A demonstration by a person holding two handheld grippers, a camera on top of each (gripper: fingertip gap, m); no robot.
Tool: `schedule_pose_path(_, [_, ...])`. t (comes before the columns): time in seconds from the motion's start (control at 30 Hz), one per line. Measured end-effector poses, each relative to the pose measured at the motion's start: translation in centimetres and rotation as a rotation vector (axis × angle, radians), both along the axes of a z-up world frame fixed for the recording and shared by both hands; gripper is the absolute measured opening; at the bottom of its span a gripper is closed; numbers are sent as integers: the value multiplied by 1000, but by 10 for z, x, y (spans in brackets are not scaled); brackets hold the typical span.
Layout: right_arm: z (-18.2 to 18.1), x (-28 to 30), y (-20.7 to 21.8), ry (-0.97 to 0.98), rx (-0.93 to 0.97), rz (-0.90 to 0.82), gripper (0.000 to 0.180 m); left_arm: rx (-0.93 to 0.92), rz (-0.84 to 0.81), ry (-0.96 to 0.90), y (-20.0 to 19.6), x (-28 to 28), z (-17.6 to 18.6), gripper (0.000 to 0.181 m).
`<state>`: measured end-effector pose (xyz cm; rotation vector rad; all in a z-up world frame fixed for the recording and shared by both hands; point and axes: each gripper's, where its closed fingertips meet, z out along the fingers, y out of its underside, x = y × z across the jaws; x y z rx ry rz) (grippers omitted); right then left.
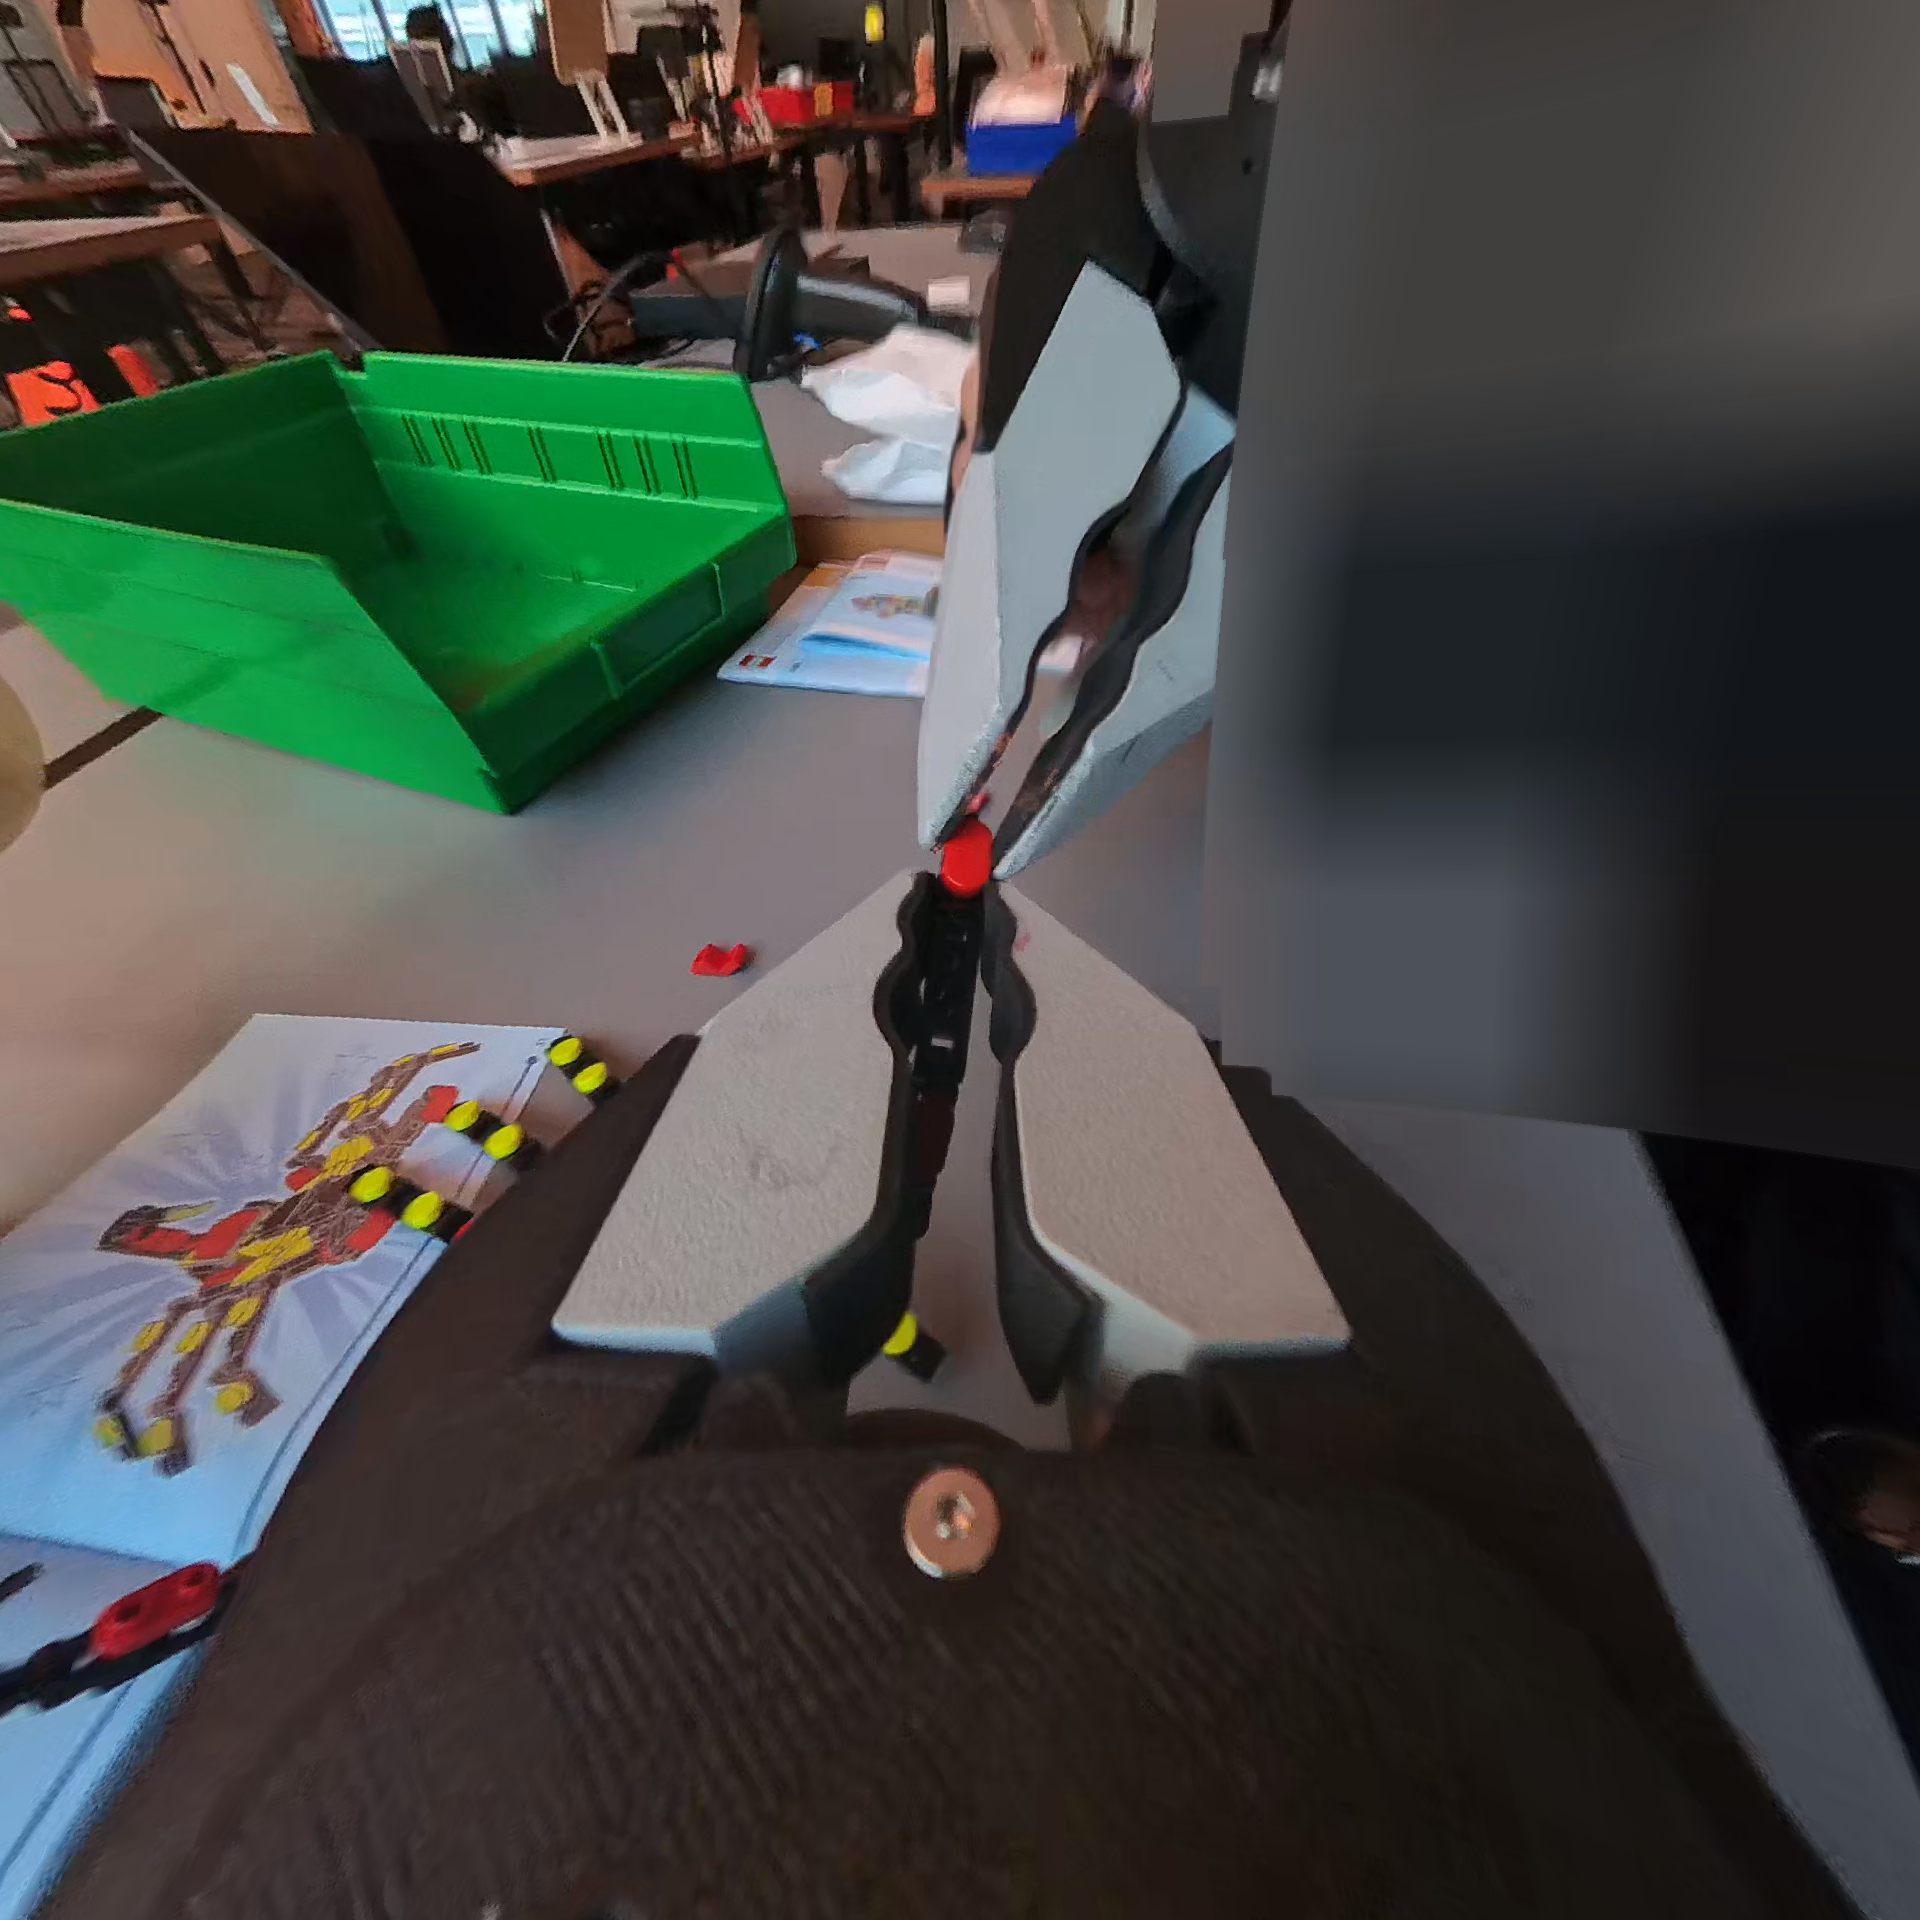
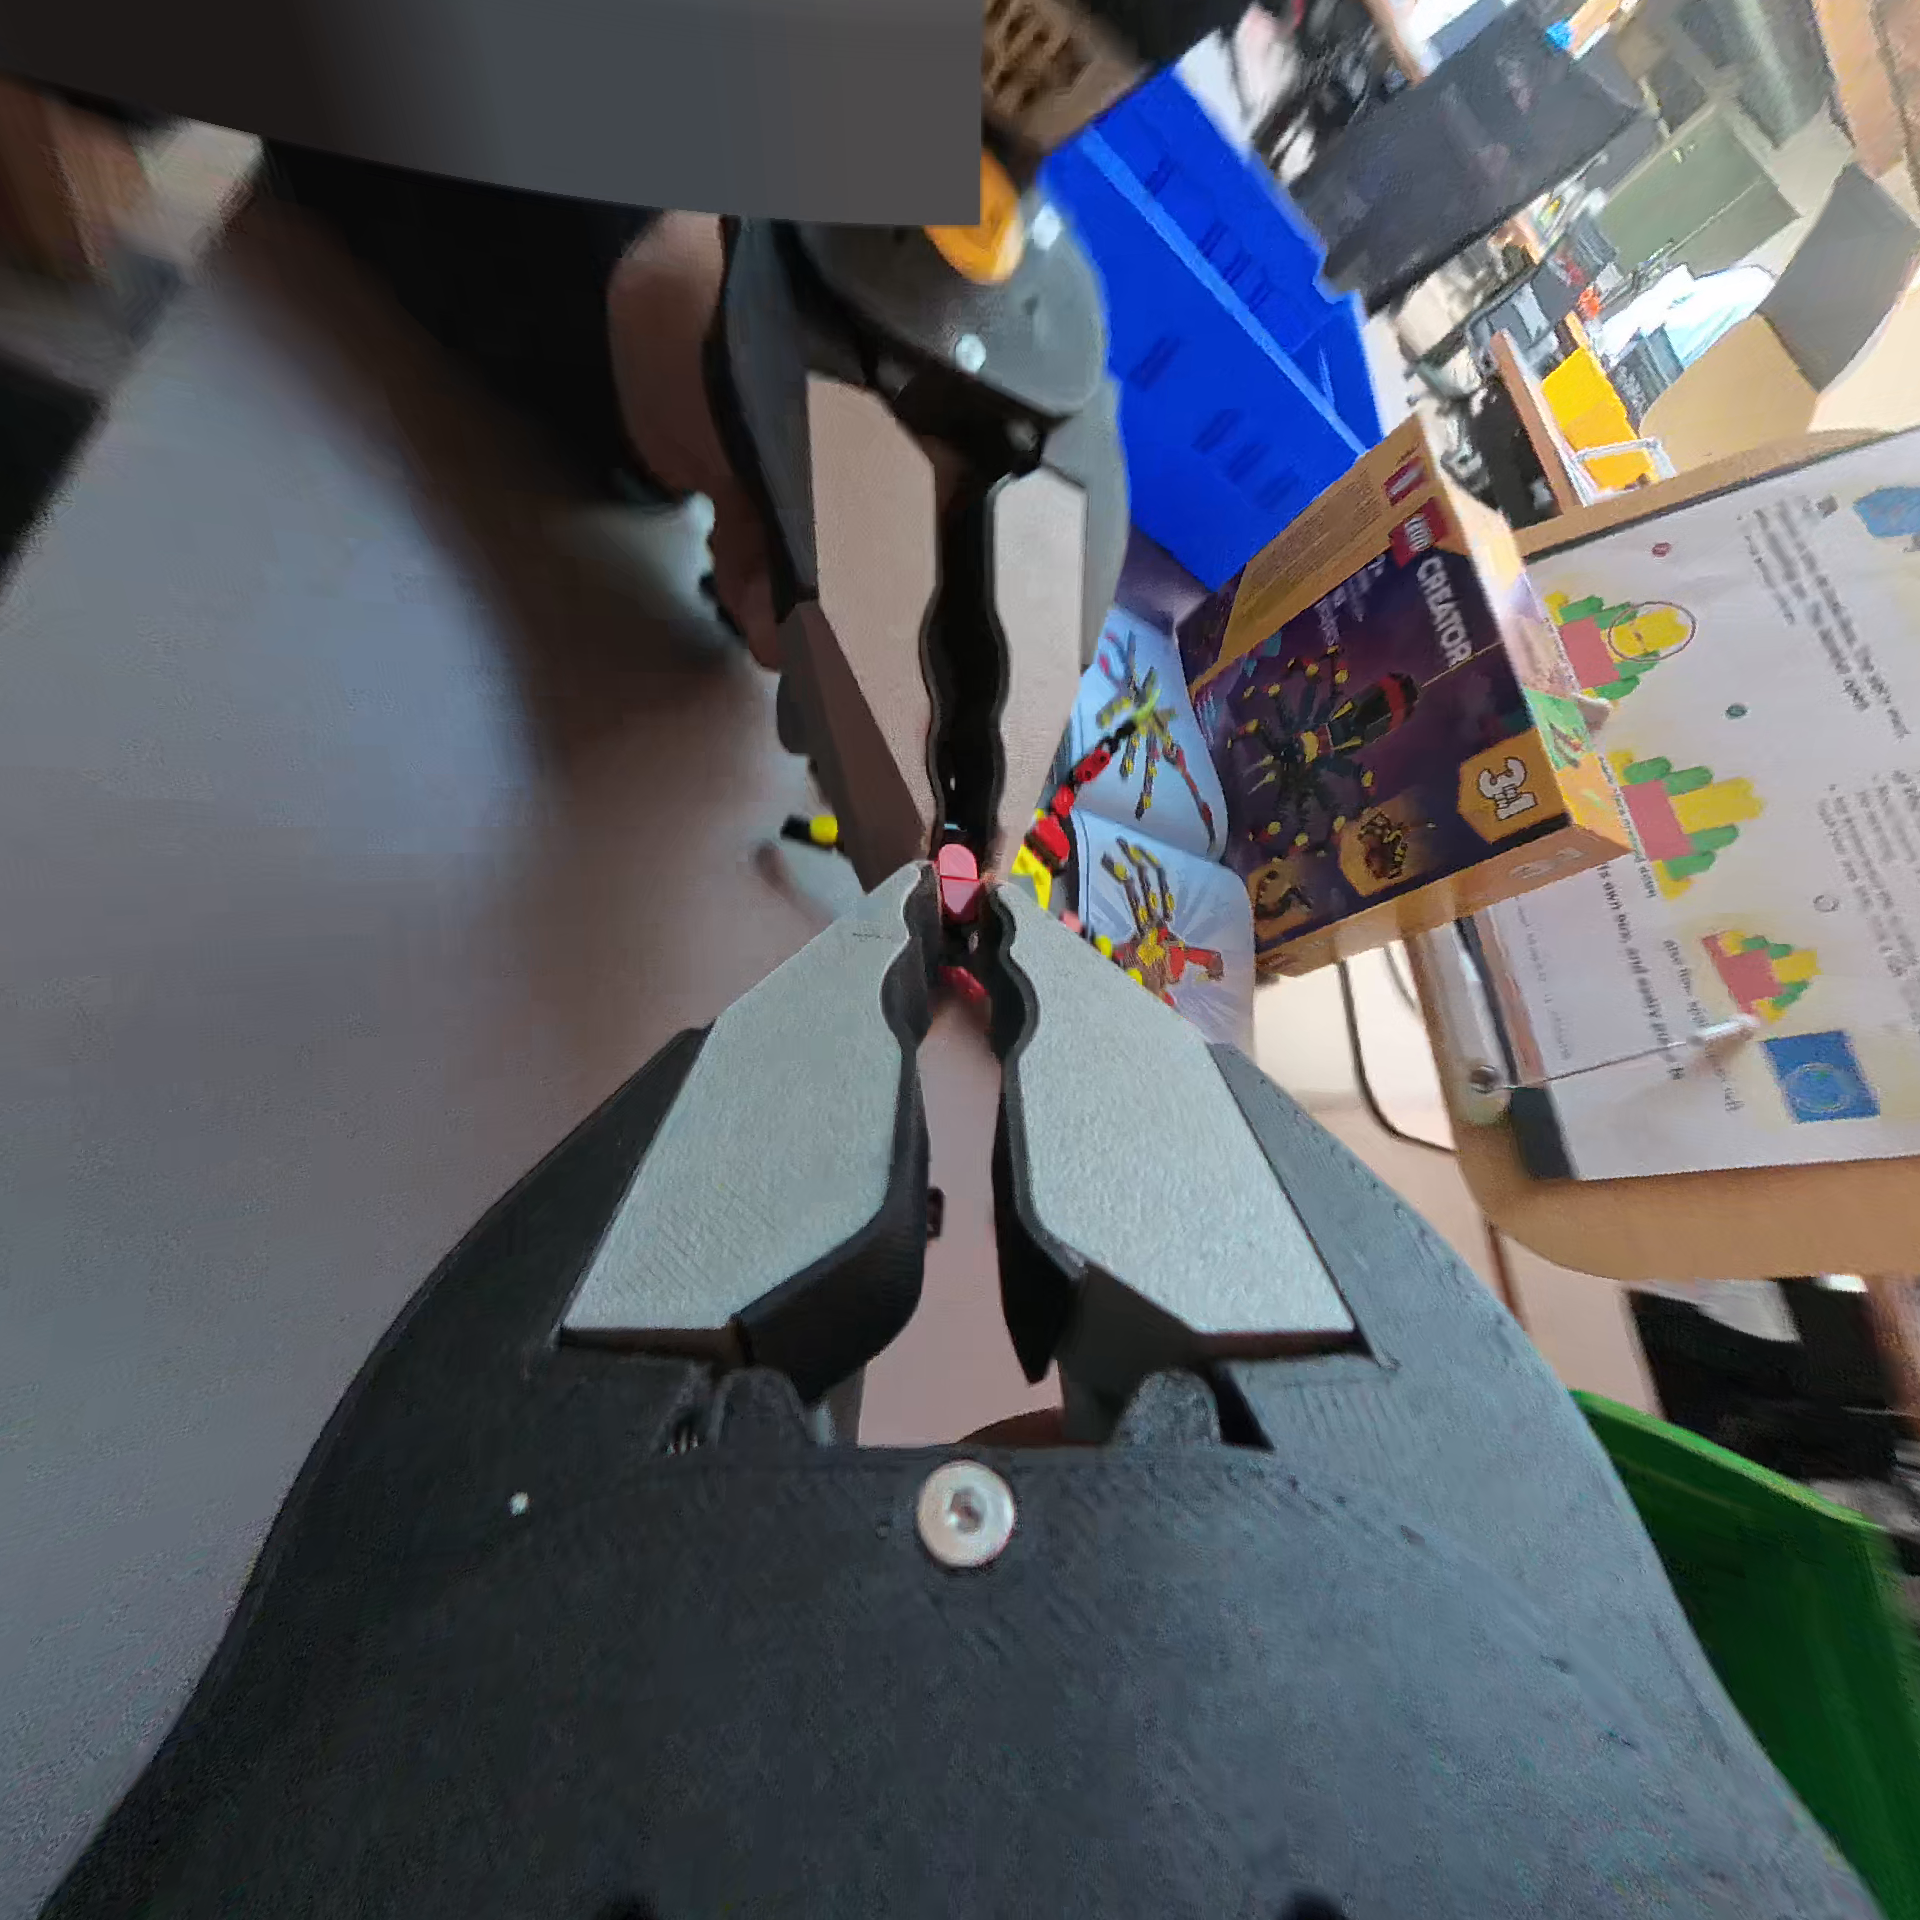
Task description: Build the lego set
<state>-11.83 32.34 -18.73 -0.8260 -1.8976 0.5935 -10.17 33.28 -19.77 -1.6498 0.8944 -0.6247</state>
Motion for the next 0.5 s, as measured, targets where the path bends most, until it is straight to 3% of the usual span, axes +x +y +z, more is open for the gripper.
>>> schedule_pose_path(0.1, [-15, 3, -2, -81, 84, 8, 4, 75, 3, 175, -1, 1, -18, 5])
schedule_pose_path(0.37, [30, 6, -20, 75, -602, 222, 3, 188, -81, -25, -18, 7, 26, 4])
schedule_pose_path(0.5, [38, 6, -18, 109, -711, 249, 3, 196, -70, -78, -17, 6, 34, 4])
